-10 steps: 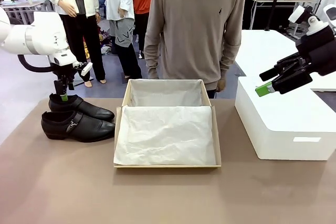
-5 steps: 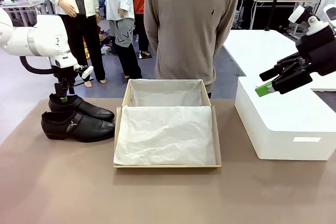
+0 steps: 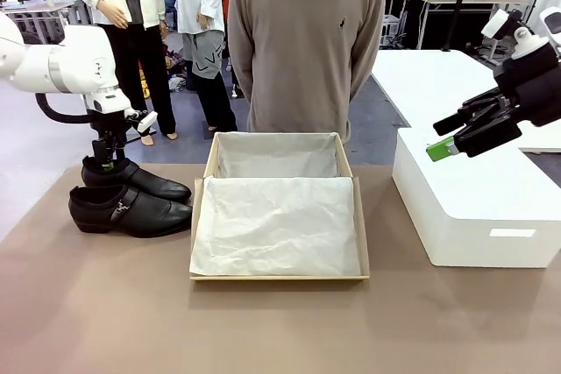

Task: Pack the shoes into the box.
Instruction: Place one shoe of the Shoes into the Shoes Box.

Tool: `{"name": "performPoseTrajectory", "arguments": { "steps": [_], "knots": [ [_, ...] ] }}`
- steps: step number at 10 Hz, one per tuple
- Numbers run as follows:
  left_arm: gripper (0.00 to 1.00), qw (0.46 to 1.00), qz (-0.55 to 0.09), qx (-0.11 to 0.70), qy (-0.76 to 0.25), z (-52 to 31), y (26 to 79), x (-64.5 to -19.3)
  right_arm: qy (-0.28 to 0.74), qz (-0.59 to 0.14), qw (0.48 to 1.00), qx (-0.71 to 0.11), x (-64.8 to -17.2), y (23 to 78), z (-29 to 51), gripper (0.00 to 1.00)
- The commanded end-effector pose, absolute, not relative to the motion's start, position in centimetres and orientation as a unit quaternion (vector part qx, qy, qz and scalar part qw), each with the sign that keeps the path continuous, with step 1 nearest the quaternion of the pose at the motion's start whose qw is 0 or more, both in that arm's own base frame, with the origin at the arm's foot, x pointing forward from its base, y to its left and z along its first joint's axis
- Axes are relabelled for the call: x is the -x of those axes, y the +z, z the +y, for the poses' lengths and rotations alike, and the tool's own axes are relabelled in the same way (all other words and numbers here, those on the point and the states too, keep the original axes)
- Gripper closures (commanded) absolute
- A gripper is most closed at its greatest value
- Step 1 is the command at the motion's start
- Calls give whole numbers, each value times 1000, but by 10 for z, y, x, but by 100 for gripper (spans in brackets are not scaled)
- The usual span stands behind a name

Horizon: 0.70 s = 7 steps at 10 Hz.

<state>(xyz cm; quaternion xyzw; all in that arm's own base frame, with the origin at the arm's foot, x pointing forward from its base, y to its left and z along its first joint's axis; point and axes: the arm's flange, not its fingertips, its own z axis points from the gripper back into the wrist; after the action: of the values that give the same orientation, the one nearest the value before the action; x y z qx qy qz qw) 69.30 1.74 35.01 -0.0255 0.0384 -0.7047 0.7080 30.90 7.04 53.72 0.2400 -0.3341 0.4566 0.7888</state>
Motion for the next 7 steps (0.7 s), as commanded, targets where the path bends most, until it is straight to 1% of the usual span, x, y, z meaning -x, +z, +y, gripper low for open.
{"name": "performPoseTrajectory", "arguments": {
  "steps": [1, 3, 4, 7],
  "knots": [
    [48, 697, 40, 27, -716, 21, 353, -699, 465, -342, 778, -250, -313, 537, 71, 0],
    [87, 696, 39, 24, -717, 22, 353, -698, 465, -342, 778, -250, -313, 537, 71, 0],
    [100, 695, 39, 25, -718, 22, 353, -698, 465, -342, 778, -250, -313, 537, 71, 0],
    [100, 693, 42, 18, -720, 22, 353, -697, 465, -342, 778, -250, -313, 537, 71, 0]
  ]
}}
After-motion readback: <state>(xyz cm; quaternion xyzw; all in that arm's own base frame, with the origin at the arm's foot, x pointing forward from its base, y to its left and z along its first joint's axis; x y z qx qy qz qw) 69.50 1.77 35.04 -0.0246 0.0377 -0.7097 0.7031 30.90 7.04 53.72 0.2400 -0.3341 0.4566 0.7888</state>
